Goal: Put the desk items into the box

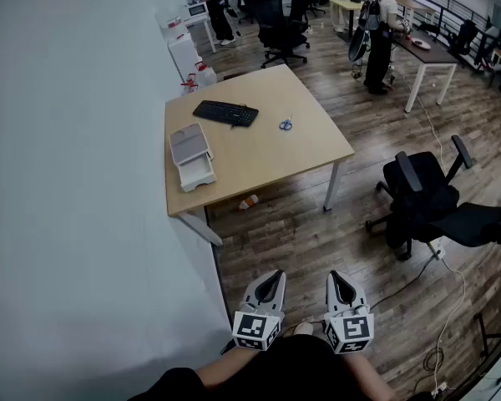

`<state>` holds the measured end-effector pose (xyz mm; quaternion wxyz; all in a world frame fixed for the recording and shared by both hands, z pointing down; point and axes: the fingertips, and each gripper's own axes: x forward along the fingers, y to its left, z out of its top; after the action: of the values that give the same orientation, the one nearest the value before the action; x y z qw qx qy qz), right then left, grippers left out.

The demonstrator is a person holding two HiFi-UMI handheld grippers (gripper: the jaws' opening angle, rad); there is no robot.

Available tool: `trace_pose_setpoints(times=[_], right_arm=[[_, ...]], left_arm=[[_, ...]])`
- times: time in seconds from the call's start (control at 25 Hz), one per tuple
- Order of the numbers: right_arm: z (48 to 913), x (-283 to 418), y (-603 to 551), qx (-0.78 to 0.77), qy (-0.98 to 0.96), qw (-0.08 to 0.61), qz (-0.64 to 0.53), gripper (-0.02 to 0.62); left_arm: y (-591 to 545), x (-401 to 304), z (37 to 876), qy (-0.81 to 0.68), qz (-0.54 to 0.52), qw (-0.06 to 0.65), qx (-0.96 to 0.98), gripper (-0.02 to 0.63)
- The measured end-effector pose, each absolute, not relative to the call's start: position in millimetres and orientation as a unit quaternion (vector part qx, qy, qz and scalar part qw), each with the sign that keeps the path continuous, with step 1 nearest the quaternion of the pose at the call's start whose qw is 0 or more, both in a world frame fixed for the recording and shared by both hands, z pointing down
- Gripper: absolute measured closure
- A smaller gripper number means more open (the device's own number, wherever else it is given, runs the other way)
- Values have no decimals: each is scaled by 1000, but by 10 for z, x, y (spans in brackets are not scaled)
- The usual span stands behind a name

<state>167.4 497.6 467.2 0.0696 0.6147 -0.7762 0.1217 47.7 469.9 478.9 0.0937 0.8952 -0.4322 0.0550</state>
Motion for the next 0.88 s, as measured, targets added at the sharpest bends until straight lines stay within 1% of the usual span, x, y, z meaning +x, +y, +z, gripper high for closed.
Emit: trace_pose_setpoints(times=[0.12, 0.32, 0.68, 0.88], right_arm=[[4678, 1715, 4982, 617, -775, 68, 115, 537], [4707, 1813, 5052, 618, -775, 42, 123, 537], [4888, 2073, 4820, 626, -766, 55, 136, 537], [4968, 2232, 4451, 638, -754, 68, 141, 537]], left_arm=[[4710, 530, 4797, -431, 54, 90, 896, 589], [4797, 624, 4765, -430, 51, 80, 898, 589], [4505, 804, 4841, -425, 57, 69, 901, 589], [4062, 977, 4941, -404, 57, 82, 909, 589]])
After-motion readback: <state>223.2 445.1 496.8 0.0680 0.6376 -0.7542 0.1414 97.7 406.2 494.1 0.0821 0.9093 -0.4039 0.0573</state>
